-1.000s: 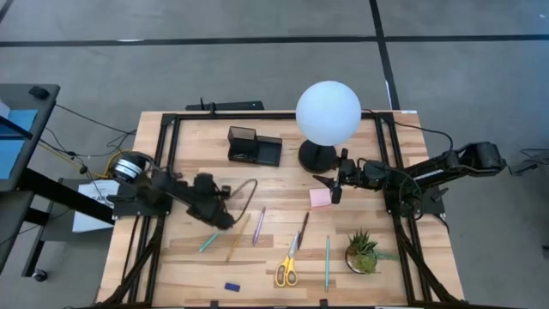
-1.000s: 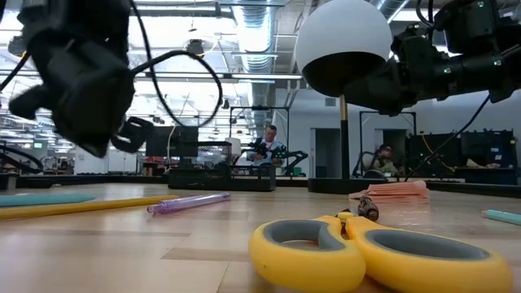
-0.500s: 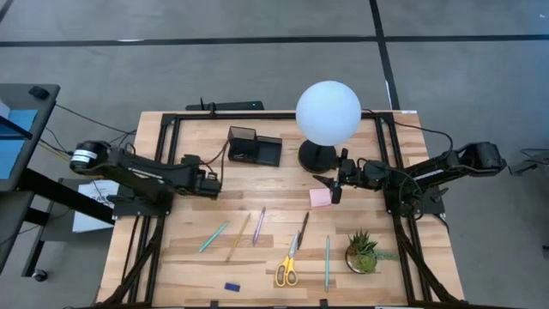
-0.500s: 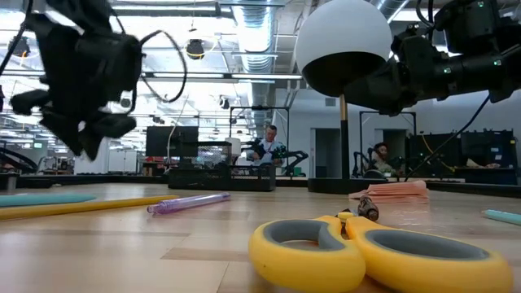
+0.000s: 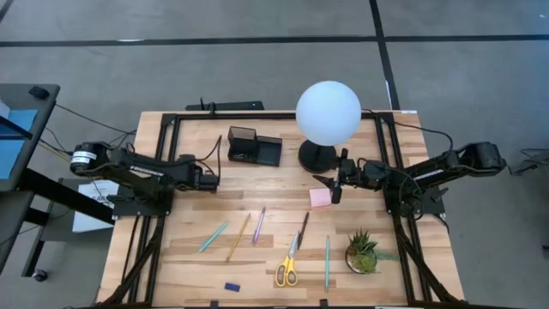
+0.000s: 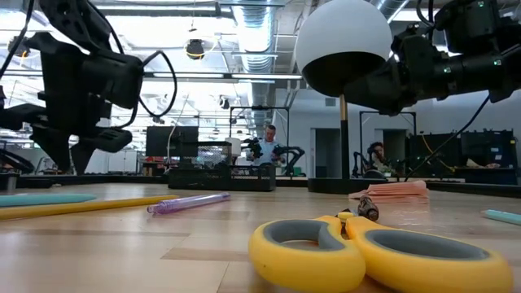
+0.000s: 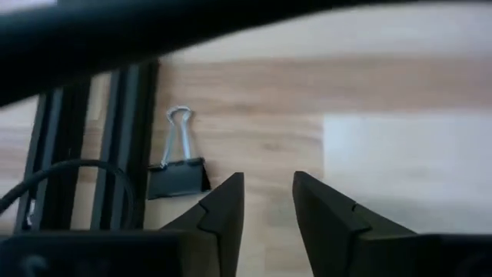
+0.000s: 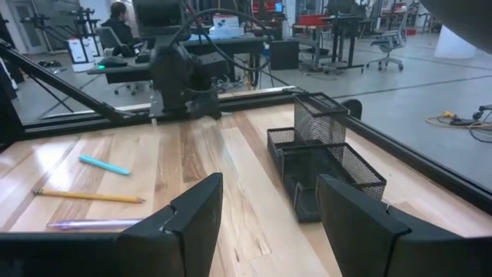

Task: Pick and place office supplies into organizer
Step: Put the black binder clip into the black desk organizer

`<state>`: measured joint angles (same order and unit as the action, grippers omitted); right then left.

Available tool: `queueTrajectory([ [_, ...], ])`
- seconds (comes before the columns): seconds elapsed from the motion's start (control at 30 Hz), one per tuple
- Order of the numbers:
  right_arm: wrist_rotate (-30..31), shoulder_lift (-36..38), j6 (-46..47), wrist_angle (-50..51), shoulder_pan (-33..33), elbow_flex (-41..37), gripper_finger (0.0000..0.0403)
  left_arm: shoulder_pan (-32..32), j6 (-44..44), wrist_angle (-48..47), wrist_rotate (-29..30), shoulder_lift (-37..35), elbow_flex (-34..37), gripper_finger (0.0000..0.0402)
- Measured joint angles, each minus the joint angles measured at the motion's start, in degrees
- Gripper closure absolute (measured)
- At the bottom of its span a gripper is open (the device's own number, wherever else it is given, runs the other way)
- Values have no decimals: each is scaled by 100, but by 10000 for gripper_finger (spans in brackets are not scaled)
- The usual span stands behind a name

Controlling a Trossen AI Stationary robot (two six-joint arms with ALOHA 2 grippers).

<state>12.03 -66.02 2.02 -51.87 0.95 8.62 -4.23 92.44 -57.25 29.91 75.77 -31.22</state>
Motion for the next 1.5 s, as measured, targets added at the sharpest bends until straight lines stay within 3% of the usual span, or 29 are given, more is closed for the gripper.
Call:
queueTrajectory([
  [0.13,0,0,0,-69,0,0,198,-279,196,106,200,0,-33,284],
  [0.47,0,0,-81,-90,0,0,198,-1026,-956,-589,72,-2,-437,334],
  [0.67,0,0,-96,-90,0,0,198,-1470,-1160,-955,-161,-2,-546,392],
  [0.9,0,0,-98,-92,0,0,198,-2068,-1784,-890,-747,100,-546,400],
  [1.2,0,0,-98,-97,0,0,198,-2803,-2399,-890,-1101,1297,-546,401],
  [1.5,0,0,-117,-97,1,0,198,-2616,-2596,-467,-1082,2232,-634,401],
])
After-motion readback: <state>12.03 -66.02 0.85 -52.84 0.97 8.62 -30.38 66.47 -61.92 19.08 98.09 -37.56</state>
